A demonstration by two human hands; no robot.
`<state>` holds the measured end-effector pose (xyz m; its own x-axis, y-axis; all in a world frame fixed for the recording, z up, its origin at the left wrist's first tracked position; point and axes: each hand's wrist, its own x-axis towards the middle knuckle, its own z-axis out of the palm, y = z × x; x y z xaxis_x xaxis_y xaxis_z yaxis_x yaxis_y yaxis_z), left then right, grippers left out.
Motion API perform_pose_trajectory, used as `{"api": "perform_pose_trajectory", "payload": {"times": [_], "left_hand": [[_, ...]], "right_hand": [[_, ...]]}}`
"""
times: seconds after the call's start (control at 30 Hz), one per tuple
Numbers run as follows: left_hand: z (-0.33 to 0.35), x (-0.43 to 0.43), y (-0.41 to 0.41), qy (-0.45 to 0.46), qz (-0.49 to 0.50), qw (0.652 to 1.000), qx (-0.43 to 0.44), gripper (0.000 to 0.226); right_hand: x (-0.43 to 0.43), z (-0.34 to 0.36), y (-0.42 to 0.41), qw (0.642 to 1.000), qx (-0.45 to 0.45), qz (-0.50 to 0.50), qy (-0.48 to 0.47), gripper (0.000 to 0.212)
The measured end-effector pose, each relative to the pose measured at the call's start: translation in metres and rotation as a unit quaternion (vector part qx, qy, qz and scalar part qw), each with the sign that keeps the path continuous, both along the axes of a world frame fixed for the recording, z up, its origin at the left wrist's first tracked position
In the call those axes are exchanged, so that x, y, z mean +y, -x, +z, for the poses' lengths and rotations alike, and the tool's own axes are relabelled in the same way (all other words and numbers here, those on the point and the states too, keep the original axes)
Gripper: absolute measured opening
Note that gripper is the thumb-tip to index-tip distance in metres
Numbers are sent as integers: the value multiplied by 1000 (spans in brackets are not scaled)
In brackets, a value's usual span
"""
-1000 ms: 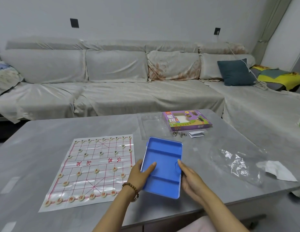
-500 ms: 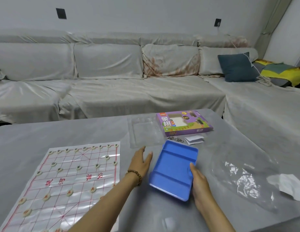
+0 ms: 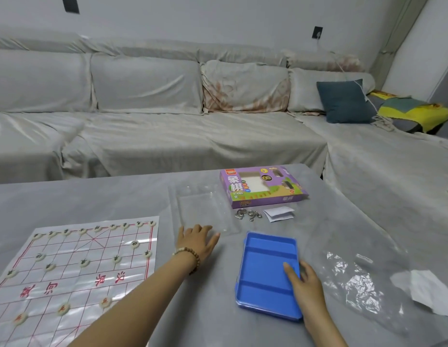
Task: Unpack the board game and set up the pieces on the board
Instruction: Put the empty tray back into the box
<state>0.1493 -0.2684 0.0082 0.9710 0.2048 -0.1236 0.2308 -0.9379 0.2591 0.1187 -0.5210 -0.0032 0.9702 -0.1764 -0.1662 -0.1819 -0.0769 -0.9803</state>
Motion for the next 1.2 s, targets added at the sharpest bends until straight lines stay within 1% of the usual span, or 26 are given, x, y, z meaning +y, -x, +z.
{"api": "perform_pose_trajectory", "payload": {"times": [0.1, 0.23, 0.4, 0.47, 0.57, 0.67, 0.73, 0.8, 0.87, 0.9, 0.97, 1.07, 1.13, 1.2], "left_hand": [[-1, -8, 40, 34, -16, 999, -14, 47], [4, -19, 87, 59, -21, 997, -34, 43], [5, -34, 121, 43, -47, 997, -44, 50], [1, -37, 125, 57, -53, 996, -47, 54], [-2, -36, 120, 80, -59, 993, -64, 57], [9, -32, 100, 93, -56, 987, -115, 55], [19, -29, 81, 113, -46, 980, -155, 47], [27, -27, 61, 131, -33, 974, -183, 40], [30, -24, 43, 137, -17, 973, -187, 39], [29, -22, 35, 137, -10, 973, -186, 39], [24, -16, 19, 122, -6, 977, -173, 42], [15, -8, 8, 75, -7, 992, -102, 51], [10, -5, 7, 59, -8, 996, -60, 55], [6, -1, 13, 58, -5, 997, -41, 56]], "right_hand": [[-13, -4, 2, 998, -18, 0, 68, 34], [-32, -4, 10, 995, -21, -7, 93, 36], [-40, 1, 23, 992, -44, 3, 116, 44], [-40, 3, 28, 990, -53, 10, 132, 44], [-40, 7, 31, 977, -87, 14, 192, 37], [-35, 22, 16, 963, -139, 21, 230, 27], [-27, 36, -11, 962, -156, 43, 221, 24], [-17, 45, -47, 976, -122, 65, 167, 28], [-4, 50, -83, 988, -61, 101, 104, 34], [2, 49, -99, 988, -29, 118, 93, 36], [12, 42, -126, 984, 13, 140, 110, 39], [21, 24, -154, 976, 39, 135, 169, 42], [25, 14, -162, 970, 53, 121, 202, 44], [29, 14, -158, 980, 43, 81, 178, 42]]}}
